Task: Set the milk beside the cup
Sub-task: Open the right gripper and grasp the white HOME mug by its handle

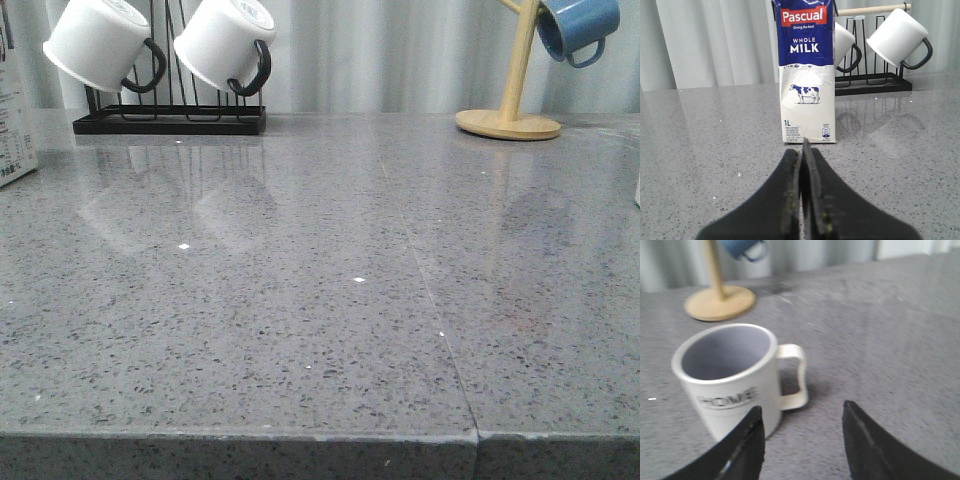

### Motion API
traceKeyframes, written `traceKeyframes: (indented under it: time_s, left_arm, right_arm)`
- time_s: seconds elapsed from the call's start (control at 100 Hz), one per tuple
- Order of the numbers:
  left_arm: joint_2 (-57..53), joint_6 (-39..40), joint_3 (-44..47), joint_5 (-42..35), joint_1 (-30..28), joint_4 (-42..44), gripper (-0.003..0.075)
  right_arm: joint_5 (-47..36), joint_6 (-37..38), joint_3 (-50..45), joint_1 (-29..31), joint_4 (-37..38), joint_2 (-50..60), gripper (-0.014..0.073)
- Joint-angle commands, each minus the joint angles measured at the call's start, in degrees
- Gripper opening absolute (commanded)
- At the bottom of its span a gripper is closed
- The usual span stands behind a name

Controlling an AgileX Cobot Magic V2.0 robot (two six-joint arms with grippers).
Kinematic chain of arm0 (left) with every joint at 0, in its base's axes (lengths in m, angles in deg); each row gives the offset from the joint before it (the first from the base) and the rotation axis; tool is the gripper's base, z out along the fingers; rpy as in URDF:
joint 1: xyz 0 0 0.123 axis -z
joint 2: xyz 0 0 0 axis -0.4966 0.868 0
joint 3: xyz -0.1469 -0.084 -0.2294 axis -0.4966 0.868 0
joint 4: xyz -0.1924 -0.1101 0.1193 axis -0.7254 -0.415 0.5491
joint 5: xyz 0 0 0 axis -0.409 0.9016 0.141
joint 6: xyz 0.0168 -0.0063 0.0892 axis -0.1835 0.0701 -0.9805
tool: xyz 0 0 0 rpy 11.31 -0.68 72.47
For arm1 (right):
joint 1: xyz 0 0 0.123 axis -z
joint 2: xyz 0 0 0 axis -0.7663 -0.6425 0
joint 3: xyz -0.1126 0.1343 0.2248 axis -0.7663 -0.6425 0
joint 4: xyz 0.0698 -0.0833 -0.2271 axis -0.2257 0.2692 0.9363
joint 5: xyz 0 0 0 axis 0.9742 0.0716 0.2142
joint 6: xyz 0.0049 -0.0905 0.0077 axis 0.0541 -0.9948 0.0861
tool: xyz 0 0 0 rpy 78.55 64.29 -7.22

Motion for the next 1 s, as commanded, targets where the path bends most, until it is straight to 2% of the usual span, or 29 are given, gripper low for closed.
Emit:
traceKeyframes:
  time_s: [0.0, 0.4, 0.99]
  left_arm:
    - [-1.3, 0.0, 3.3, -4.7, 0.0, -0.5, -0.0020]
    - [-1.3, 0.0, 3.3, -4.7, 0.0, -0.5, -0.0020]
    - [-1.3, 0.0, 3.3, -4.7, 0.0, -0.5, -0.0020]
  right_arm:
    - [-5.7, -0.3, 1.7, 2.5, 0.6, -3.3, 0.0379]
    - [-20.0, -0.3, 1.7, 2.4, 0.9, -17.9, 0.0379]
    - [-35.3, 0.2, 1.9, 0.6, 2.2, -29.6, 0.0378]
